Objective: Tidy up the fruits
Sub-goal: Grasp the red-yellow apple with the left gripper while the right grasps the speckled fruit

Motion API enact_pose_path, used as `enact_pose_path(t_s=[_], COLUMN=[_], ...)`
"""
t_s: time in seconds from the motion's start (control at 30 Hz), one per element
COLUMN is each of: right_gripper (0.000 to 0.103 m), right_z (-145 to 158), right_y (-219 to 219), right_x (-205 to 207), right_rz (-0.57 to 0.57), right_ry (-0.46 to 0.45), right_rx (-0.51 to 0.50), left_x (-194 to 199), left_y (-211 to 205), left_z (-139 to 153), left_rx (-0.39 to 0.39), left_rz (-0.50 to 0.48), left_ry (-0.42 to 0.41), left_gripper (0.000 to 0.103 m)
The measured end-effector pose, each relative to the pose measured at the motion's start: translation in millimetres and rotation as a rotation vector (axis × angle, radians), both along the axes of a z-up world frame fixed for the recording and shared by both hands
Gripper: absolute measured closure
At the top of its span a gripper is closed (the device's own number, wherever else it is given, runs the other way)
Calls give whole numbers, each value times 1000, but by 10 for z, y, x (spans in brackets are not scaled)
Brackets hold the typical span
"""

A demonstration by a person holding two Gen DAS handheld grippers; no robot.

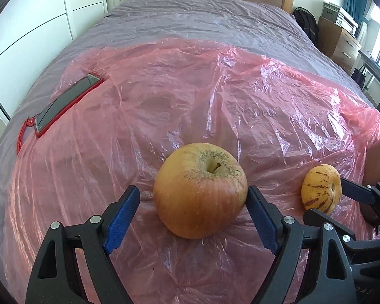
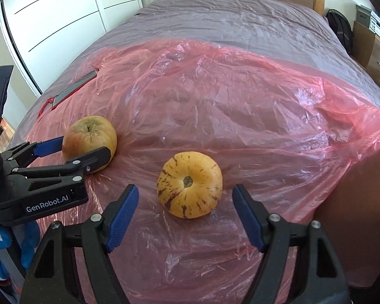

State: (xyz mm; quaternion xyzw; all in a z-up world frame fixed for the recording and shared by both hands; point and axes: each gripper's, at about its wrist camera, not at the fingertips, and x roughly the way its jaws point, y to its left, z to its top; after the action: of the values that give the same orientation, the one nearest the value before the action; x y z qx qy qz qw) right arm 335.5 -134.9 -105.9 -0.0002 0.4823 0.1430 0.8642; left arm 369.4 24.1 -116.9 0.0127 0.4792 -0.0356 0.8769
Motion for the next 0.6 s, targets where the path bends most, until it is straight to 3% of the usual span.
enact_pose_path(t_s=[0.1, 0.17, 0.2, 0.37, 0.6], right_gripper=[17, 28, 29, 59, 61], right_z=[-49, -77, -91, -138, -187], right_y=[26, 27, 23, 20, -30], right_x=[55, 88, 99, 150, 194], right_rz=[-3, -7, -9, -12, -11], right_ry=[11, 19, 22, 30, 47], right_rx=[-9, -6, -4, -1, 36], left_x=[42, 67, 81, 123, 138], left_y=[1, -6, -7, -16, -88], left_z=[-54, -88, -102, -118, -156], left_rx=[1, 1, 1, 2, 15], left_rz=[1, 2, 3, 1, -22], left_ry=[10, 17, 18, 14, 13], left_gripper=[22, 22, 22, 23, 37])
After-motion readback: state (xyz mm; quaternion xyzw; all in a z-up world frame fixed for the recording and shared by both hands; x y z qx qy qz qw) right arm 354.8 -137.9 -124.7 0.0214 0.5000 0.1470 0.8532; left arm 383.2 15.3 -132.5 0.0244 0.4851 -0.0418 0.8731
